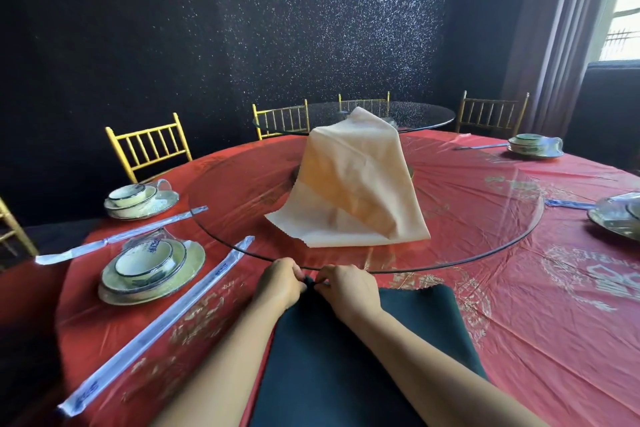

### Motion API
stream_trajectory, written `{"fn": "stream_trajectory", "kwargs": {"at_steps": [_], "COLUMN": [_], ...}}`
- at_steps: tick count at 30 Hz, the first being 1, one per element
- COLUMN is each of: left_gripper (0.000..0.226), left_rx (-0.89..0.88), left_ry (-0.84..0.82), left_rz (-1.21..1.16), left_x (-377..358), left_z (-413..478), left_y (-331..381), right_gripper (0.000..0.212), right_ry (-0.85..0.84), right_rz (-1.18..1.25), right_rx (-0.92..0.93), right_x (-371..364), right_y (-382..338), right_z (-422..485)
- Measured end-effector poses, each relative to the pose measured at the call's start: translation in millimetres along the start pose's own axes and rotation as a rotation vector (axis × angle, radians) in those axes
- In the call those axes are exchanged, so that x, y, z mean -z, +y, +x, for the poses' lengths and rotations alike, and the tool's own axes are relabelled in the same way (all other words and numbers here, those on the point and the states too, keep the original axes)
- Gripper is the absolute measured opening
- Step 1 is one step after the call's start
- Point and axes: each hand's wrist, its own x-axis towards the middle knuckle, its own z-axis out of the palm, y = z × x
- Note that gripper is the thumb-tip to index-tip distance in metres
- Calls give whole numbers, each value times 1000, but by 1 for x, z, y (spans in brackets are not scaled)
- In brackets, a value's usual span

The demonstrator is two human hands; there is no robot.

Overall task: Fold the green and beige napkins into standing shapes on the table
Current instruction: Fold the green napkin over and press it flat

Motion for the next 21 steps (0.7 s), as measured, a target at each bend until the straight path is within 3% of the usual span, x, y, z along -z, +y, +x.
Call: {"fn": "stream_trajectory", "kwargs": {"at_steps": [4,7,12,21], "left_gripper": [14,24,12,13], "left_rx": [9,-13,-17,-104], "left_ry": [-47,-87,-209,-225], "left_rz": [-74,-265,-602,-532], "left_x": [3,7,23,40], "left_z": [3,4,-6,-14], "left_y": [-1,-5,0,25], "right_gripper": [24,24,21,19], "right_ry": [38,70,122,153], "right_rz": [44,120,254,276], "right_rx": [-4,-17,-18,21], "right_x": [0,3,15,36], "right_y": [1,2,5,5], "right_z": [-2,-2,-4,-7]}}
